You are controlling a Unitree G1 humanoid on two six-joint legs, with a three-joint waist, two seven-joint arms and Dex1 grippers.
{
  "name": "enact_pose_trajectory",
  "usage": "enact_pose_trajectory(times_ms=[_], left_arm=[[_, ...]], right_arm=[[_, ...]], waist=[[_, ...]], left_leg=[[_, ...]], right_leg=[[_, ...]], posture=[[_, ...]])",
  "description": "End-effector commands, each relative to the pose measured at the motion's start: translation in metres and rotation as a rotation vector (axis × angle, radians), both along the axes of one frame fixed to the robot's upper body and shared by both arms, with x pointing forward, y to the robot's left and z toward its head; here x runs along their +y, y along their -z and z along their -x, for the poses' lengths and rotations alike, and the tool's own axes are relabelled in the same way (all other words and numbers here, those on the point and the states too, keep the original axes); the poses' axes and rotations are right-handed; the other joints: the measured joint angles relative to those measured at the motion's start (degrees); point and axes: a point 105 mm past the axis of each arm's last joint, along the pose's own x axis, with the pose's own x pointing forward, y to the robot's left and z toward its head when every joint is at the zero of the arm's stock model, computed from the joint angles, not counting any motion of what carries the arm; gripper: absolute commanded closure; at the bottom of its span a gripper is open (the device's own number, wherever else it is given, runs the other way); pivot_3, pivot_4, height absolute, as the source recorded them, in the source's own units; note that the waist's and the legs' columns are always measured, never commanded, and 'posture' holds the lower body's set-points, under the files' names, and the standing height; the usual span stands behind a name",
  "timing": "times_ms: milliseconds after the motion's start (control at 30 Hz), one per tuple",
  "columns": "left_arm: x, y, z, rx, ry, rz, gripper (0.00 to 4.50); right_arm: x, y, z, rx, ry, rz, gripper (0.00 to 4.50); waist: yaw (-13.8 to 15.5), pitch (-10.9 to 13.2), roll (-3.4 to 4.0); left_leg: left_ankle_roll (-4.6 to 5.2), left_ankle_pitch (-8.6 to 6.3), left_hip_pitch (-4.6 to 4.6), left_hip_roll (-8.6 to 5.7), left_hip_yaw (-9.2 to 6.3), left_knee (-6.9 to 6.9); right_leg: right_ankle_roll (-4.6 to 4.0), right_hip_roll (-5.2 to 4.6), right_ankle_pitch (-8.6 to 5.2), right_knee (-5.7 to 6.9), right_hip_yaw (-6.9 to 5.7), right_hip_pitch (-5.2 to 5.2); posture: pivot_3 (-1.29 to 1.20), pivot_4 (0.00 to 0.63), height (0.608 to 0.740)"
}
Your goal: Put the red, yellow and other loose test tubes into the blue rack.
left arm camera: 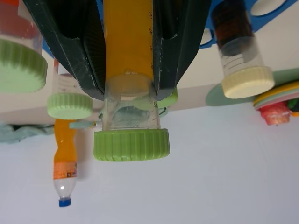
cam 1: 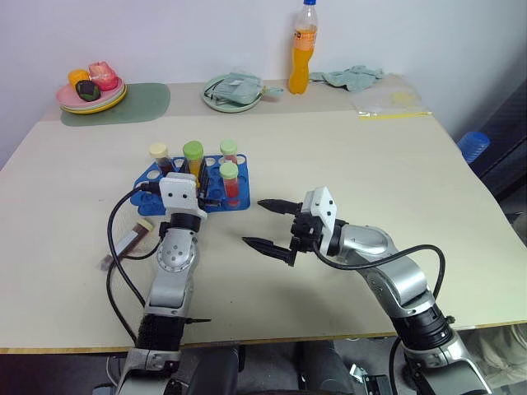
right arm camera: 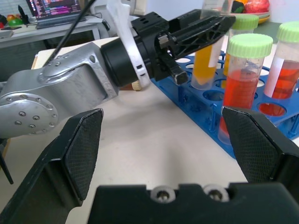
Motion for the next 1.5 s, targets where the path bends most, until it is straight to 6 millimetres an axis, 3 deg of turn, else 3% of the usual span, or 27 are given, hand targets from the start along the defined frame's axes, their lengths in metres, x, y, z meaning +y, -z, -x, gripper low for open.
enact_pose_trajectory(times_ms=[33, 600, 633, 667, 800, 1133, 1200, 1267, 1400, 1500], left_arm=[[0.001, 0.008, 0.003, 0.034, -0.025, -0.036, 3.75], [-0.005, 0.011, -0.008, 0.057, 0.018, 0.045, 3.75], [-0.004, 0.011, -0.007, 0.054, 0.014, 0.044, 2.73], [-0.003, 0.010, -0.007, 0.052, 0.013, 0.046, 2.50], [0.004, -0.003, 0.002, 0.011, 0.020, 0.069, 0.60], [0.061, -0.083, 0.046, -0.095, 0.025, 0.008, 0.60], [0.075, -0.095, 0.048, -0.026, 0.077, -0.012, 0.60], [0.089, -0.081, 0.046, 0.218, 0.125, -0.113, 0.08], [0.121, -0.055, 0.054, 0.663, 0.094, -0.275, 0.04], [0.144, -0.038, 0.061, 0.978, 0.070, -0.252, 0.04]], right_arm=[[0.001, -0.014, 0.004, -0.035, -0.014, -0.047, 0.00], [0.003, -0.014, 0.004, -0.029, -0.015, -0.056, 0.00], [0.003, -0.015, 0.004, -0.029, -0.013, -0.057, 0.00], [0.003, -0.015, 0.004, -0.029, -0.013, -0.057, 0.00], [0.003, -0.016, 0.004, -0.036, -0.008, -0.059, 0.00], [-0.003, -0.019, 0.005, -0.051, -0.005, -0.058, 0.00], [-0.005, -0.019, 0.003, -0.054, -0.008, -0.048, 0.00], [-0.009, -0.019, 0.000, -0.062, -0.009, -0.022, 0.00], [-0.018, -0.021, 0.001, -0.080, -0.056, 0.038, 0.00], [-0.024, -0.020, 0.011, -0.115, -0.142, 0.122, 0.00]], waist=[[0.03, 0.00, 0.00], [0.17, 0.00, 0.00], [0.17, 0.00, 0.00], [0.15, 0.00, 0.00], [-0.09, 0.00, 0.00], [-1.10, 0.01, 0.01], [-1.25, 0.02, 0.00], [-1.40, 0.03, 0.01], [-1.69, 0.12, 0.11], [-1.46, 0.17, 0.12]], left_leg=[[0.00, 0.00, 0.00, 0.00, 0.00, 0.00], [0.00, 0.00, 0.01, -0.01, -0.02, 0.03], [0.00, 0.00, 0.01, -0.01, -0.02, 0.03], [0.00, 0.00, 0.01, -0.01, -0.03, 0.03], [0.00, 0.00, 0.01, -0.01, -0.03, 0.02], [0.00, 0.00, 0.01, 0.06, -0.12, -0.03], [0.00, 0.00, 0.01, 0.06, -0.13, -0.03], [0.00, 0.00, 0.01, 0.10, -0.15, -0.04], [0.03, -0.02, 0.03, 0.11, -0.14, -0.06], [0.03, -0.02, 0.04, 0.12, -0.11, -0.09]], right_leg=[[0.00, 0.00, 0.00, 0.00, 0.00, 0.00], [0.01, 0.01, 0.00, -0.01, -0.02, 0.04], [0.01, 0.00, 0.00, -0.01, -0.01, 0.04], [0.01, 0.01, 0.00, -0.01, -0.02, 0.04], [0.00, 0.01, 0.00, 0.00, -0.02, 0.03], [-0.01, 0.08, -0.01, 0.01, -0.01, 0.00], [-0.01, 0.09, -0.01, 0.02, -0.02, 0.00], [-0.02, 0.15, -0.02, 0.07, -0.01, -0.03], [0.00, 0.17, -0.04, 0.08, 0.04, -0.04], [-0.02, 0.20, -0.07, 0.09, -0.01, -0.03]], posture=[[0.00, 0.150, 0.740], [0.00, 0.150, 0.740], [0.00, 0.150, 0.740], [0.00, 0.150, 0.740], [0.00, 0.150, 0.740], [0.00, 0.150, 0.740], [0.00, 0.150, 0.740], [0.00, 0.150, 0.740], [0.00, 0.150, 0.740], [0.00, 0.150, 0.740]])
